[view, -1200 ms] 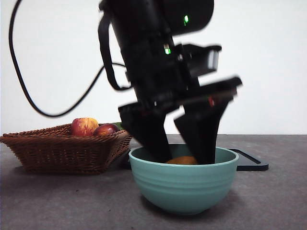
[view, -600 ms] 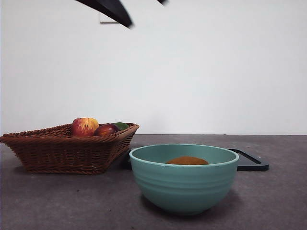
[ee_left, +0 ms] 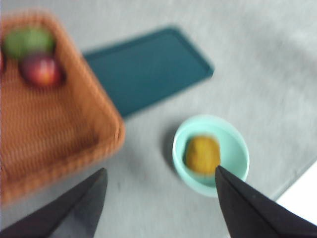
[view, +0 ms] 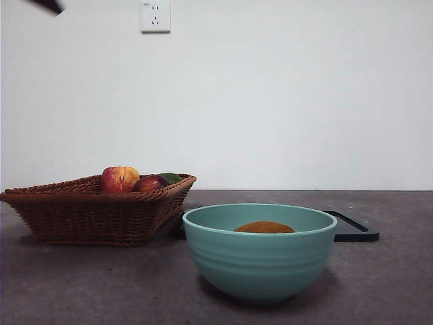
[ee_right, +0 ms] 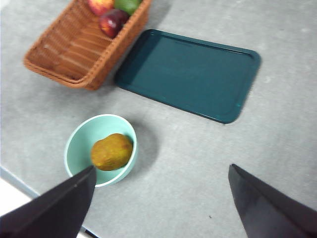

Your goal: Pick up the wifruite, put it on the bowl, pick up the plate, put it on desk

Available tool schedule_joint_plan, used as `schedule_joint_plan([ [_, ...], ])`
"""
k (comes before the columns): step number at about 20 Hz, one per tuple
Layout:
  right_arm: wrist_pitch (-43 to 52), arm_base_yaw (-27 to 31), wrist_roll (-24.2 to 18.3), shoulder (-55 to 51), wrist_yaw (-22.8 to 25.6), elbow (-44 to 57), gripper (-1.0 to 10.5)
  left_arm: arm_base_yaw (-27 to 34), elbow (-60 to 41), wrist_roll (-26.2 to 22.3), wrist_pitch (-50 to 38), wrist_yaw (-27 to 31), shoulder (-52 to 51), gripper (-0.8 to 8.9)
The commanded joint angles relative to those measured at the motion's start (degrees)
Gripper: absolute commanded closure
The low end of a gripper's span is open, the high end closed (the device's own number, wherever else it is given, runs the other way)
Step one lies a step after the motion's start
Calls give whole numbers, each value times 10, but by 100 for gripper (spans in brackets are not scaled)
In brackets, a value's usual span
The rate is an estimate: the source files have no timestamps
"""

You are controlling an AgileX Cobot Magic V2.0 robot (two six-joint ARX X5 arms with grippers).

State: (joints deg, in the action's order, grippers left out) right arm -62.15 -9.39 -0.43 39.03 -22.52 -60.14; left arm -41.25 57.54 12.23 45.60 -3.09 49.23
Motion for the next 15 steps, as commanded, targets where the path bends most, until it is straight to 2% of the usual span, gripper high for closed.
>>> schedule_joint_plan([
  [1, 3, -3, 11, 2, -6, -10, 519, -3, -43, 26, -5, -28, -41, 462],
  [6, -7, -5, 13, 2, -32, -10, 518, -3, -100, 26, 0, -123, -106, 469],
  [15, -33, -30, 15, 11, -32, -9, 519, -3, -100, 26, -2, -130, -115, 469],
])
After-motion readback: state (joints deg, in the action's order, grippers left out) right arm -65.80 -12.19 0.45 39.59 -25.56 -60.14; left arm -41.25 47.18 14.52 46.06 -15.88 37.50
